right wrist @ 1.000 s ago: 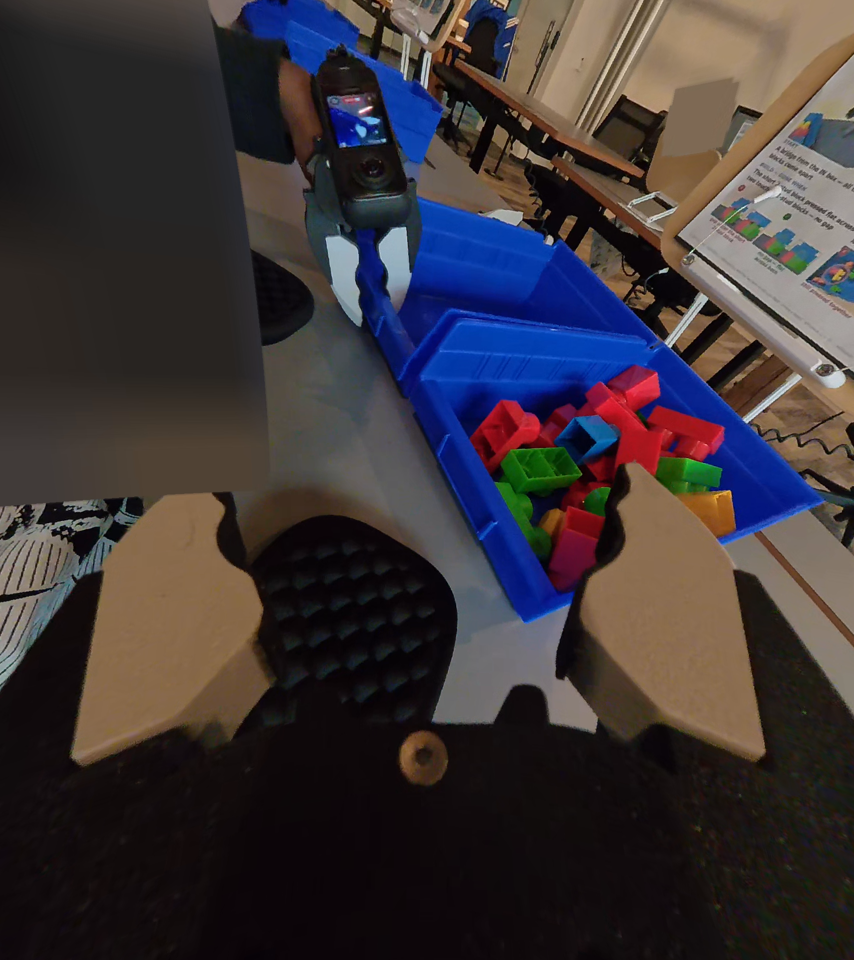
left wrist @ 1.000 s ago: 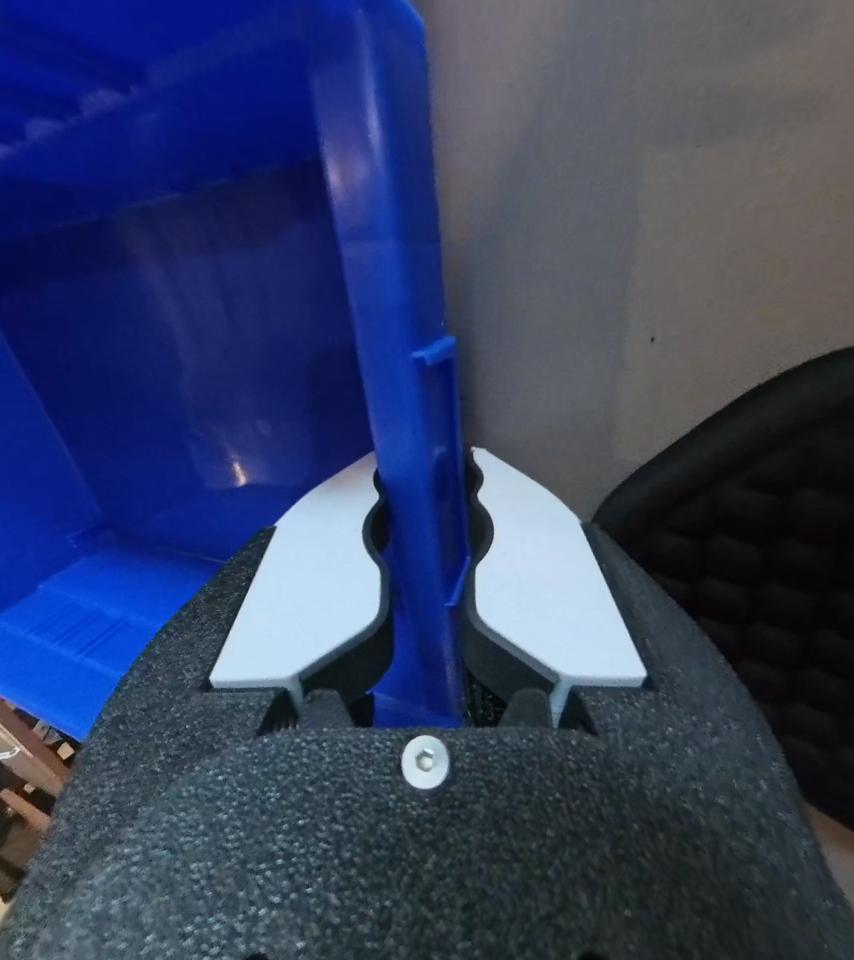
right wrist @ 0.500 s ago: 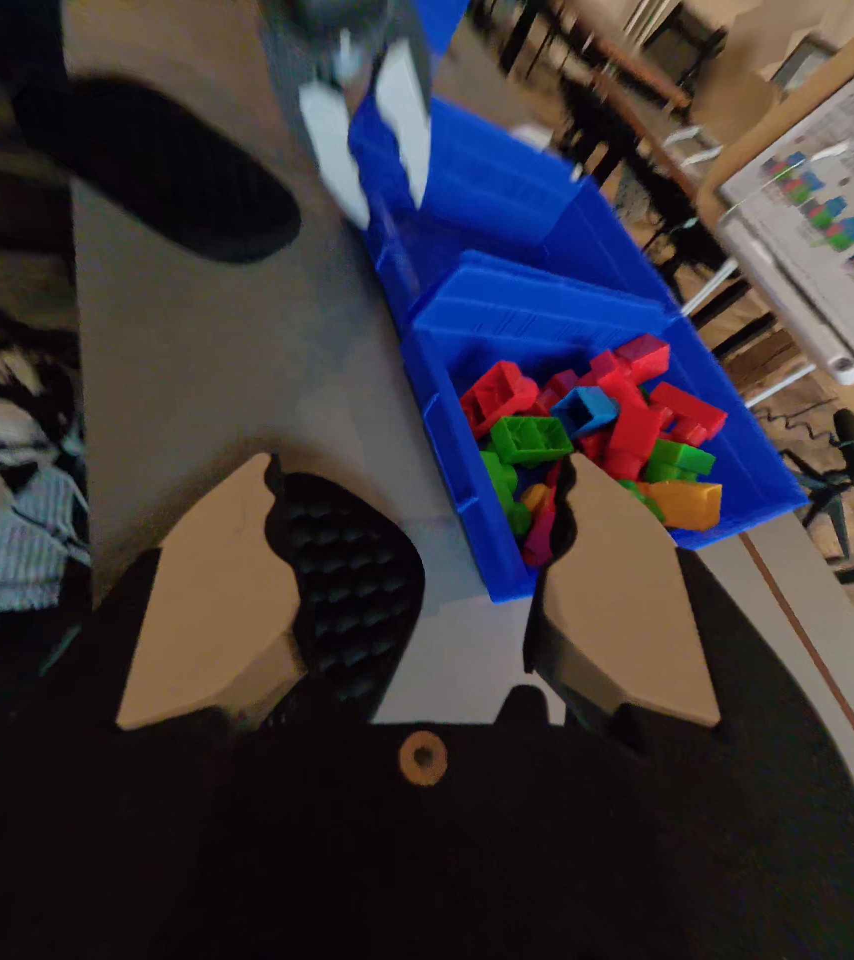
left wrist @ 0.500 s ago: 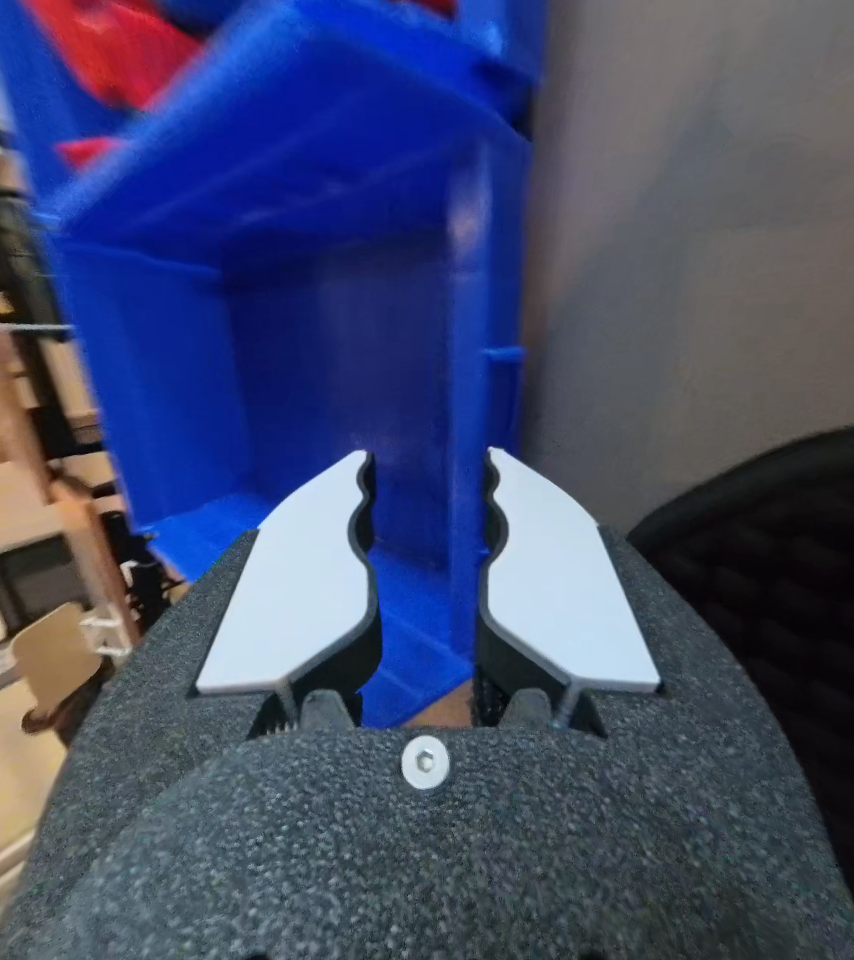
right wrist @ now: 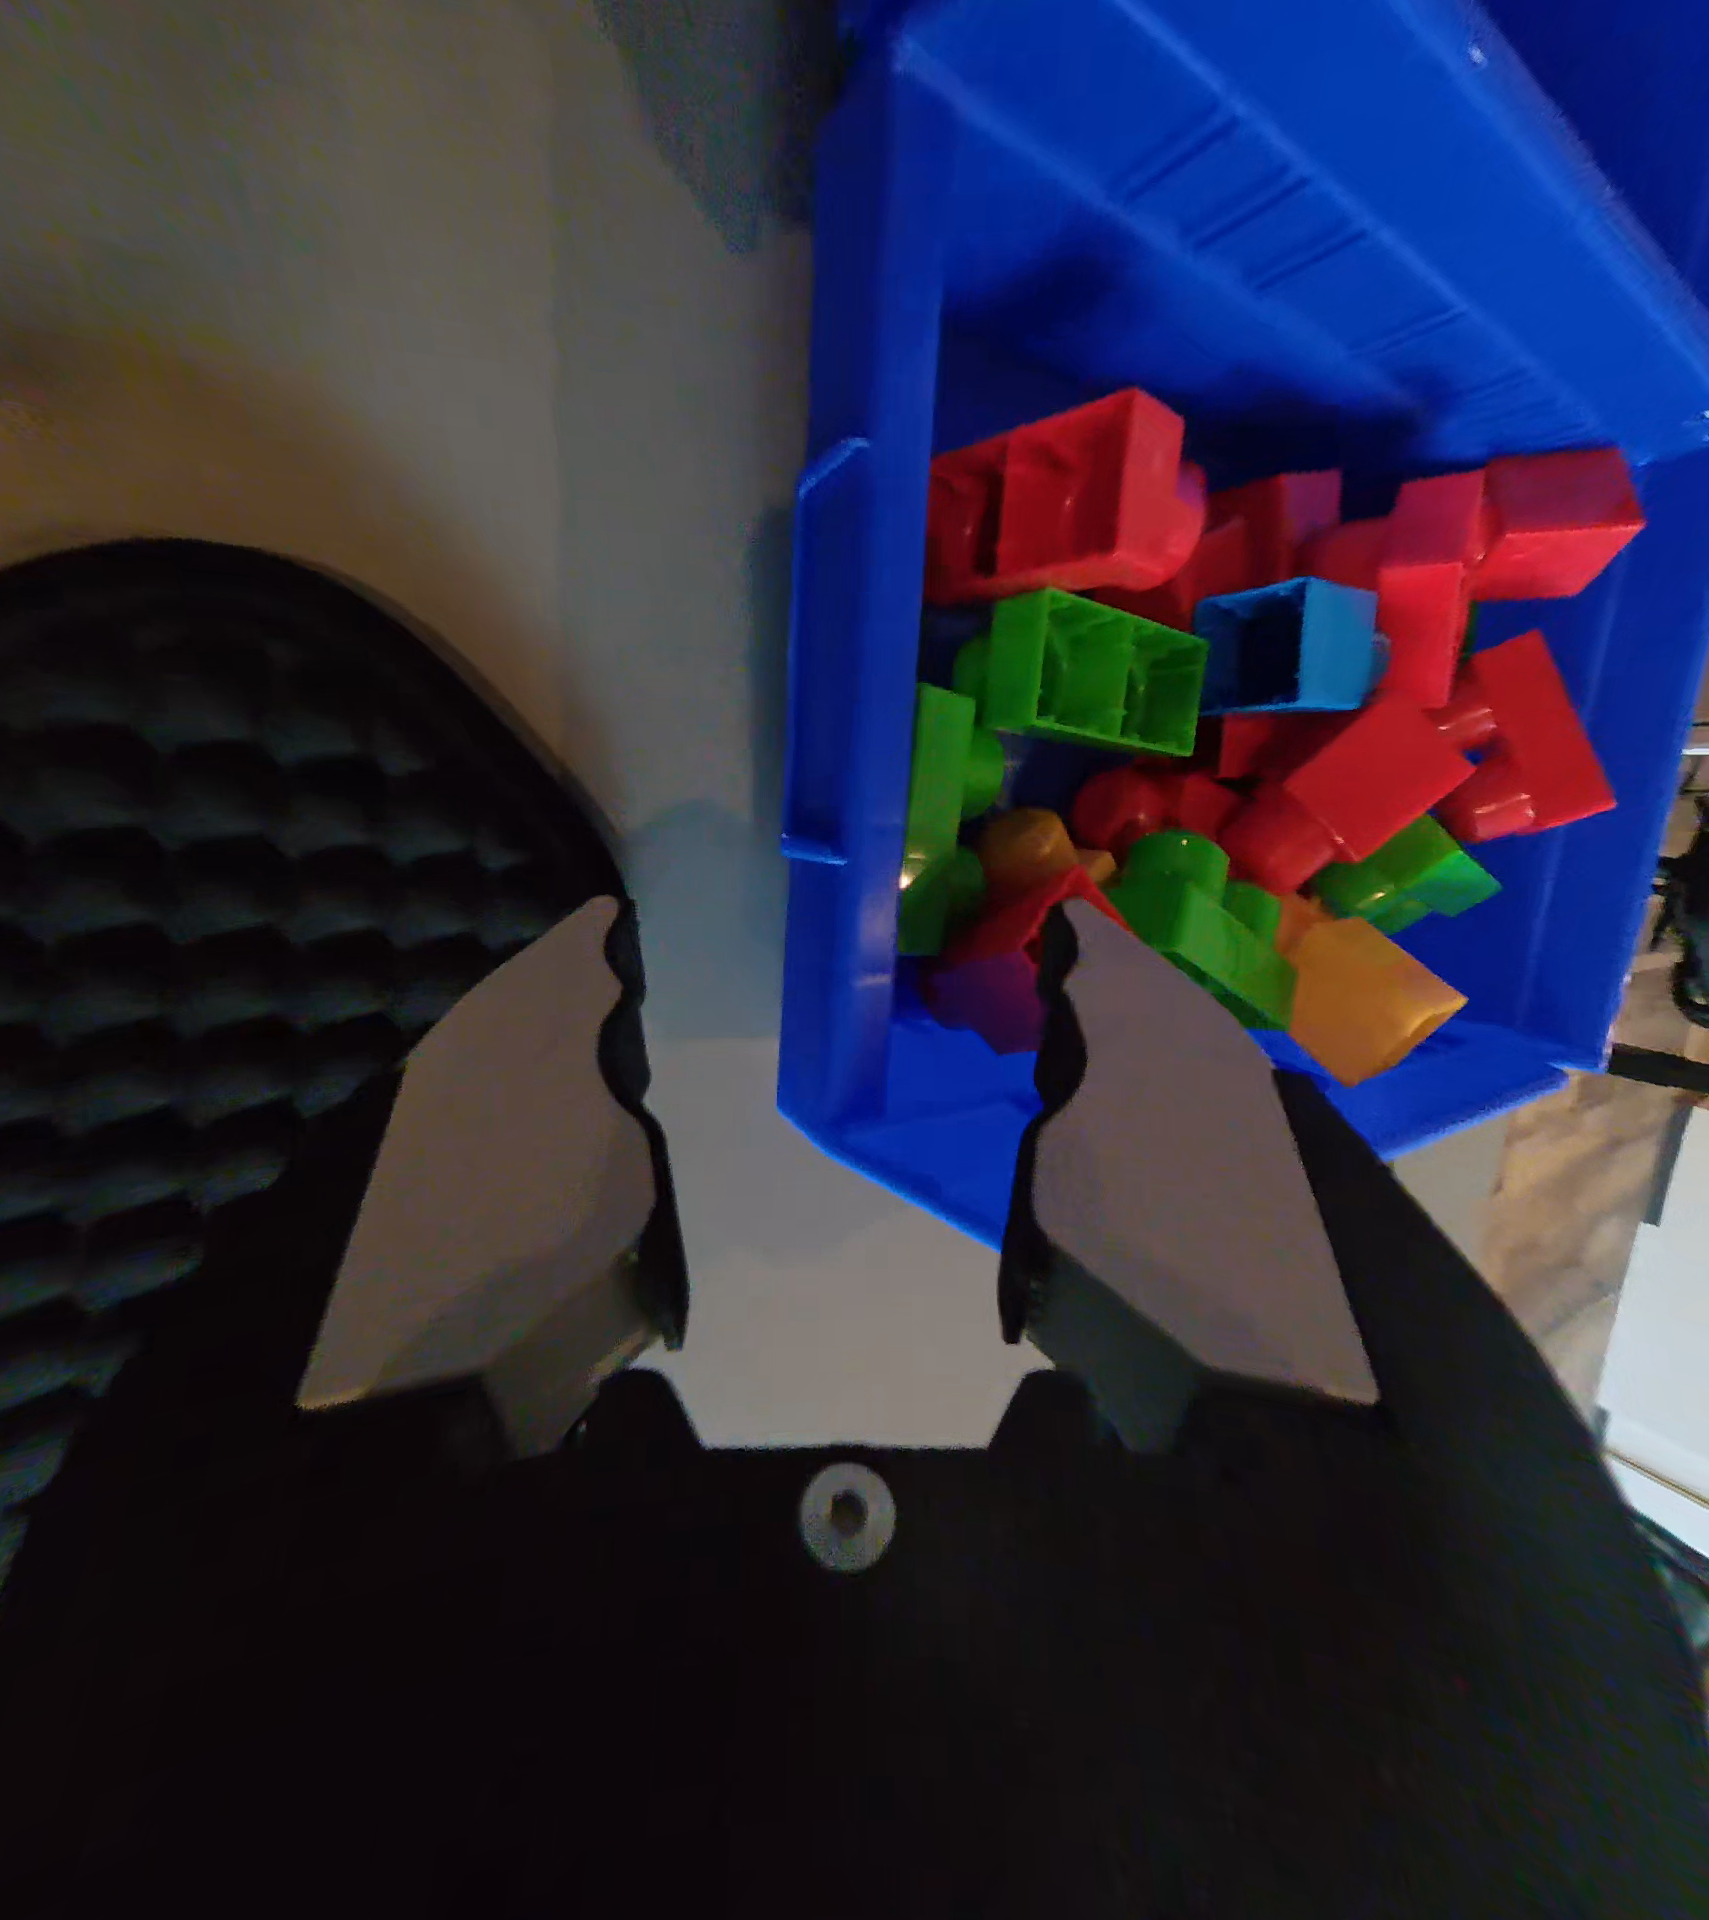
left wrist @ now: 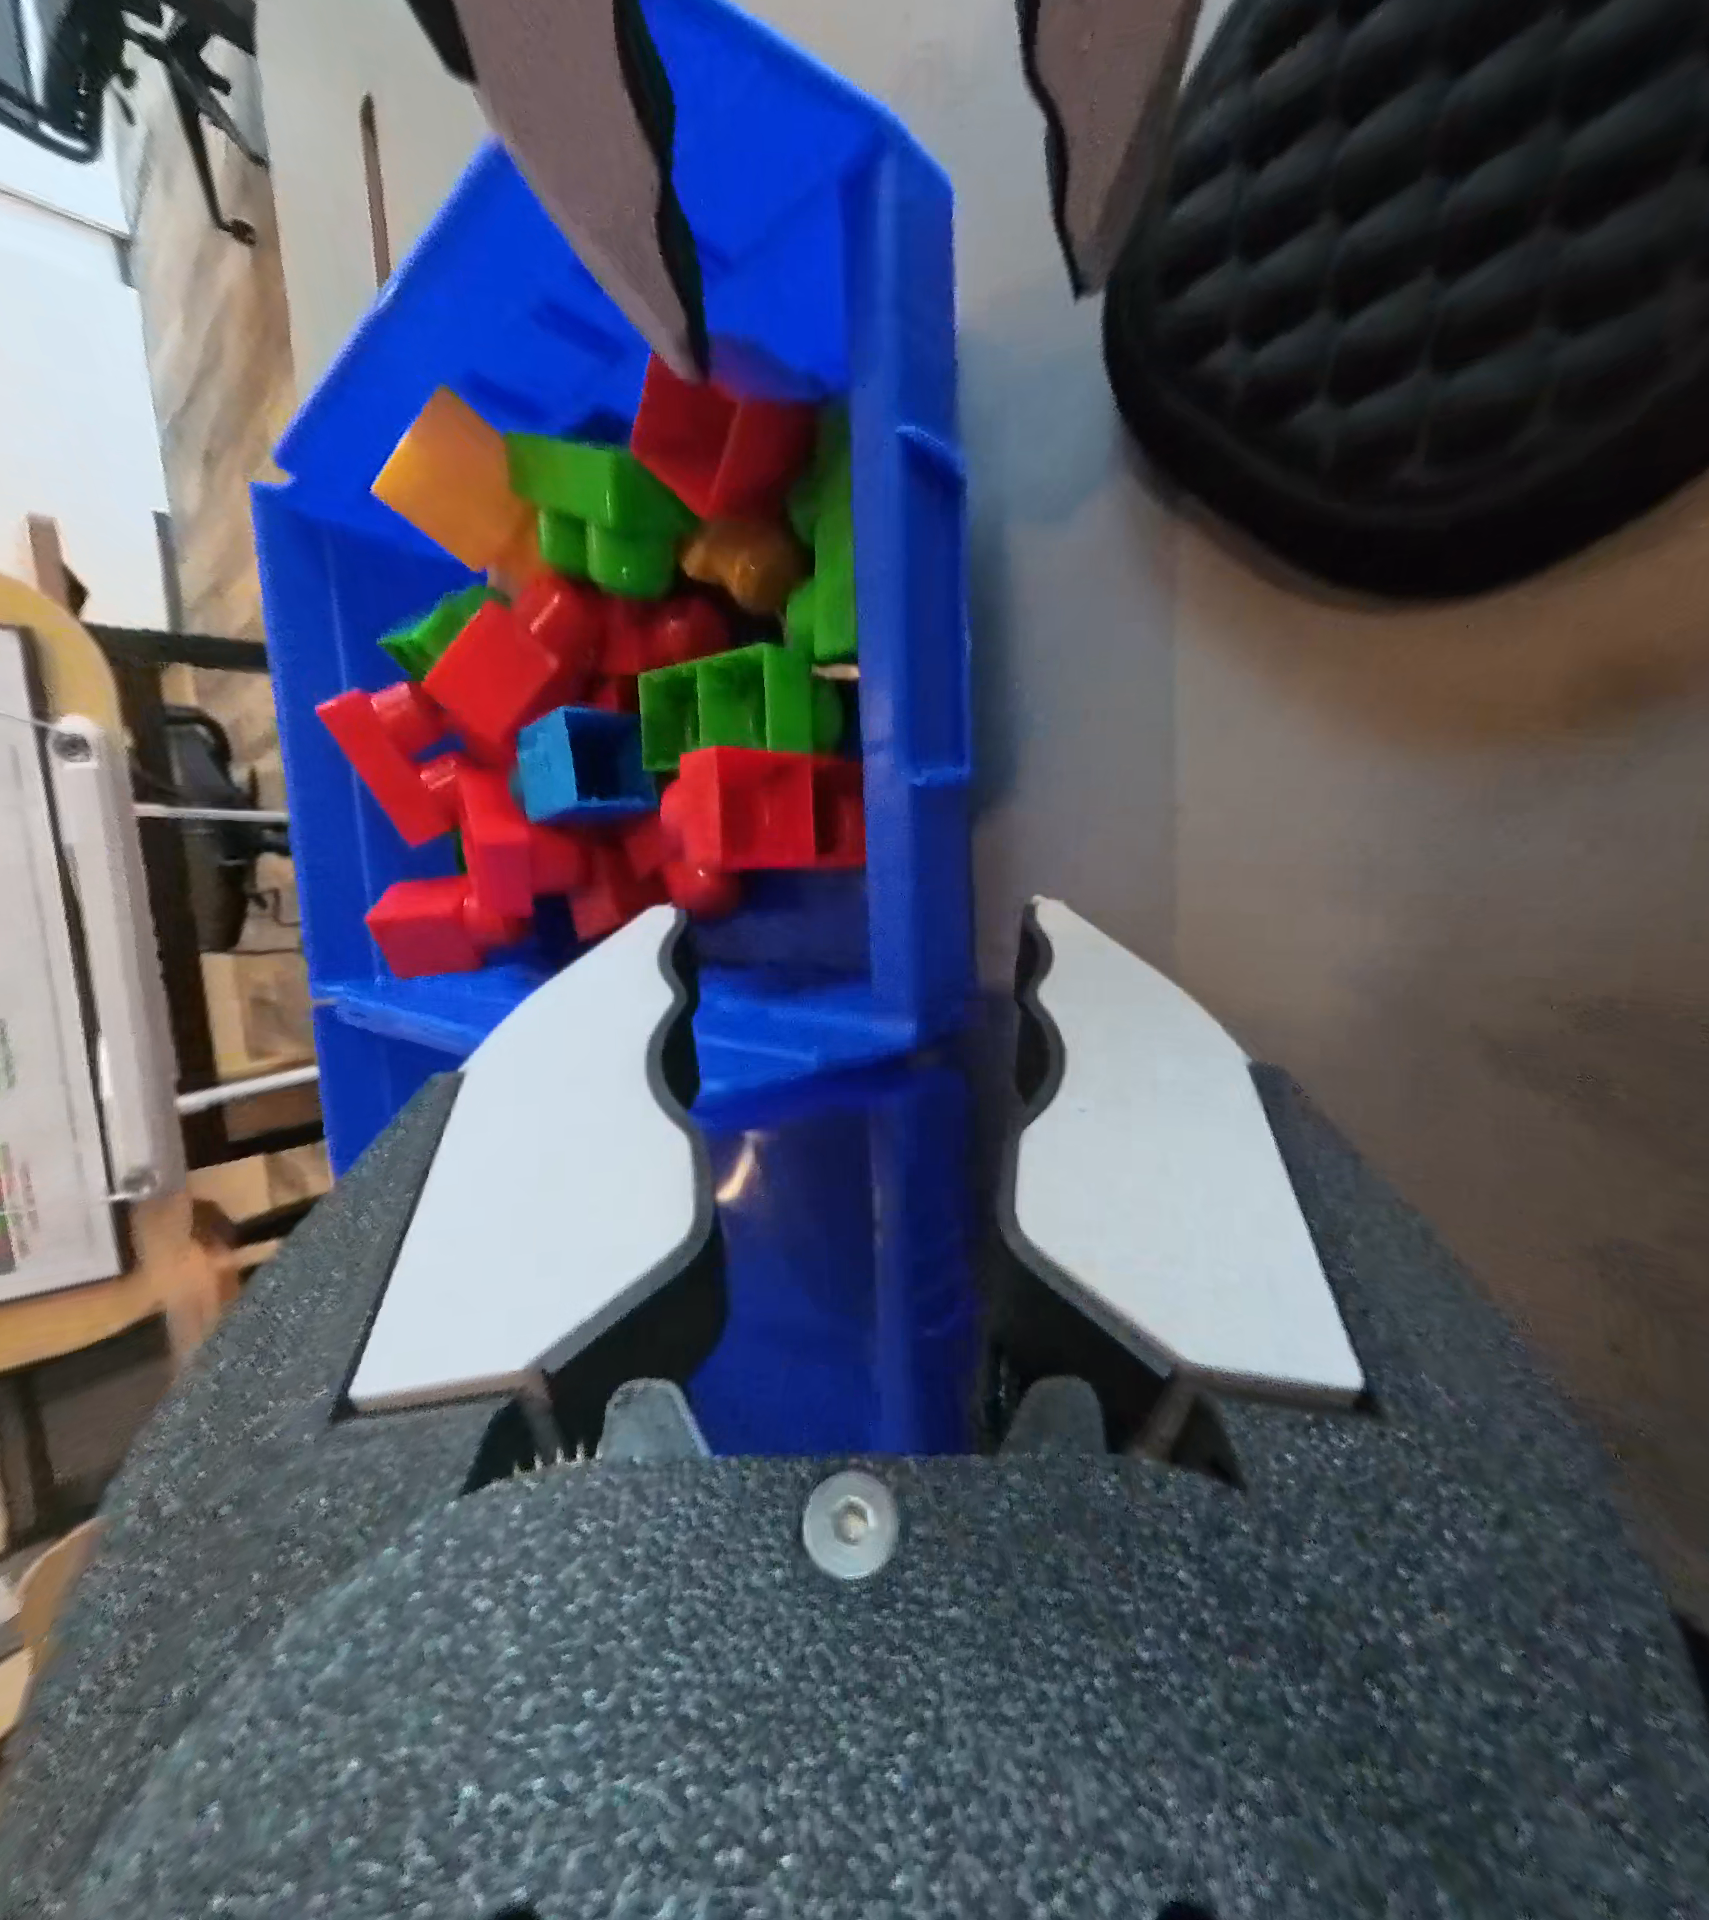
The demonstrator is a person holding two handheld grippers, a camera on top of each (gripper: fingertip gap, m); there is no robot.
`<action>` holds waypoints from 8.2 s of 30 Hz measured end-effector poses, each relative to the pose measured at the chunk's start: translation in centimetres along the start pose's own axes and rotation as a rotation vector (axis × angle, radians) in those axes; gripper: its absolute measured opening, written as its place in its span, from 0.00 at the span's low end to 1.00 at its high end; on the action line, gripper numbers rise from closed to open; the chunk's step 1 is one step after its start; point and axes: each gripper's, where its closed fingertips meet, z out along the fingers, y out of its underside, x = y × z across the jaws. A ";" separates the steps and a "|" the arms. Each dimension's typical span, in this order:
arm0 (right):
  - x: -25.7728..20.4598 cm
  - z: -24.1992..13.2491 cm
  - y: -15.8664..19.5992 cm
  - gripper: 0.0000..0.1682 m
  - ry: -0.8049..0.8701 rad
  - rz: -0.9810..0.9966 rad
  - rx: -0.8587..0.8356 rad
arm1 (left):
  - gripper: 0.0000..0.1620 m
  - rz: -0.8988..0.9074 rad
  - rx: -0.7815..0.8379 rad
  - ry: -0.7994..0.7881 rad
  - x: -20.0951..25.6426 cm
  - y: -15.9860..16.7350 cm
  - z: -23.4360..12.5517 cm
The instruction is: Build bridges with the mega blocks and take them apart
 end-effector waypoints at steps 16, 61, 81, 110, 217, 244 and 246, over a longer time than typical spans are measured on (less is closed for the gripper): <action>1.6 -0.1 0.4 0.38 0.126 -0.095 0.057 | 0.32 0.107 -0.089 -0.180 -2.4 -0.2 3.0; 3.1 -0.7 6.3 0.31 0.489 1.058 0.122 | 0.15 -1.164 0.075 -0.612 -0.7 4.6 3.4; 3.2 -3.2 6.3 0.05 0.712 0.895 0.168 | 0.02 -0.962 0.223 -0.726 -2.8 2.4 1.3; 10.2 -3.8 -26.3 0.05 0.725 0.615 0.536 | 0.03 -0.918 0.169 -1.156 -4.0 22.0 -25.5; 6.2 8.9 -13.9 0.17 0.593 1.013 0.250 | 0.08 -1.184 0.136 -0.469 -2.2 25.6 -4.4; 6.7 -7.0 -3.0 0.06 0.816 0.757 0.233 | 0.04 -1.085 0.247 -0.656 -5.2 7.0 -5.2; 6.3 -8.4 0.0 0.06 0.830 0.753 0.196 | 0.04 -1.101 0.275 -0.631 -5.2 4.2 -3.3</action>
